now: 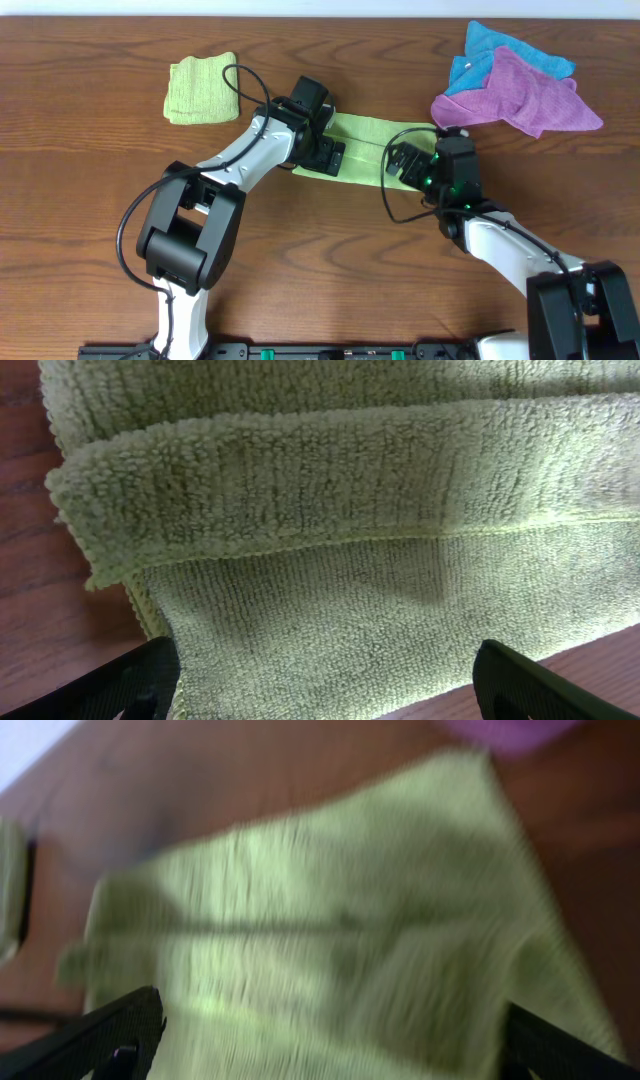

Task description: Fold the cloth

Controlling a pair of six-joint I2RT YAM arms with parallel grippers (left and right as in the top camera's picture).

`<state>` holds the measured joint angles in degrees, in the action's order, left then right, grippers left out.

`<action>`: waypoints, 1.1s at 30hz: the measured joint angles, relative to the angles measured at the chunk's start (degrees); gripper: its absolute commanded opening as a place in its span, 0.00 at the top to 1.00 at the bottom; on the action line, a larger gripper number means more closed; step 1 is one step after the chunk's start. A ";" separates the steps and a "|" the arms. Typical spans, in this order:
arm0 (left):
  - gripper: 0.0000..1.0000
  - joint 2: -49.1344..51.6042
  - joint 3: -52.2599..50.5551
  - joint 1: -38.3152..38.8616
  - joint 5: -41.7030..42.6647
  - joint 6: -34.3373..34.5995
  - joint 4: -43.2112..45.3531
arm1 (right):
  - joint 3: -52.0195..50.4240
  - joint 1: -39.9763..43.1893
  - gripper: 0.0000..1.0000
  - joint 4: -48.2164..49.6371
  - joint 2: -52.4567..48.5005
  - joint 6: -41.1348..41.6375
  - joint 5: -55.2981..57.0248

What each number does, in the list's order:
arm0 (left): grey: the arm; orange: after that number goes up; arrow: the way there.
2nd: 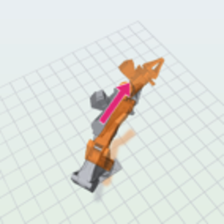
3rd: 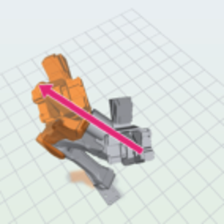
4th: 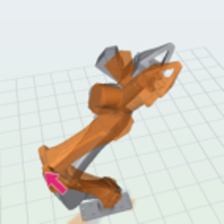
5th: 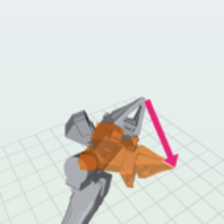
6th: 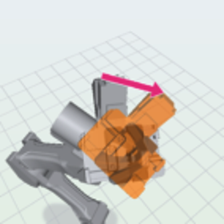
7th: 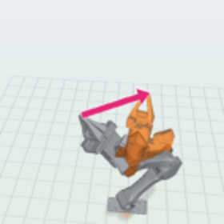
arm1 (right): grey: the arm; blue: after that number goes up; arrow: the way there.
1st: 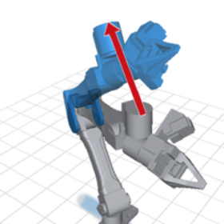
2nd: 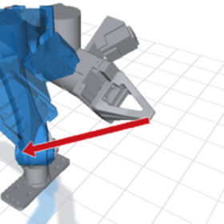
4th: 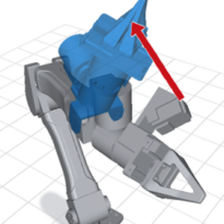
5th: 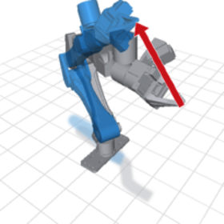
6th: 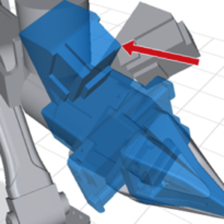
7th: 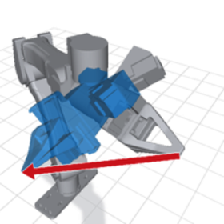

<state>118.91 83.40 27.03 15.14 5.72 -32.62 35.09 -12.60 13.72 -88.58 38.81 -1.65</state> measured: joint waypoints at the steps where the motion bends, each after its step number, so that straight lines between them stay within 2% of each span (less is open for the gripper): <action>1: 0.05 0.00 0.00 0.09 0.07 0.00 0.04 | -0.02 -0.02 0.01 2.51 -0.15 -0.04 2.12; 6: 0.05 0.02 0.00 0.46 0.20 -0.02 0.02 | 0.59 0.00 0.01 16.09 -3.89 -0.50 7.80; 13: 0.05 0.02 0.00 0.46 0.44 -0.02 0.04 | 0.55 0.00 0.01 20.35 -5.86 -2.10 10.29; 16: 0.05 0.02 0.00 0.46 0.59 -0.02 0.04 | 1.14 0.00 0.01 12.46 -3.19 -3.06 10.62; 21: 0.05 0.02 0.00 0.46 0.81 -0.02 0.02 | 6.58 -0.02 0.01 -18.88 8.63 -2.43 9.07; 25: 0.05 0.02 0.00 0.46 0.81 -0.02 0.09 | 11.08 -0.15 0.01 -30.88 13.03 3.15 3.72; 29: 0.05 0.02 0.00 0.46 0.50 -0.02 0.04 | 11.28 -1.79 0.01 -35.93 10.97 10.71 0.76; 33: 0.05 0.02 0.00 0.46 -0.31 -0.02 0.00 | 11.28 -3.72 0.01 -34.32 5.18 15.41 -1.40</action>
<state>118.93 83.40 27.49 14.83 5.69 -32.62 46.37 -16.32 -20.60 -83.40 54.22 -3.05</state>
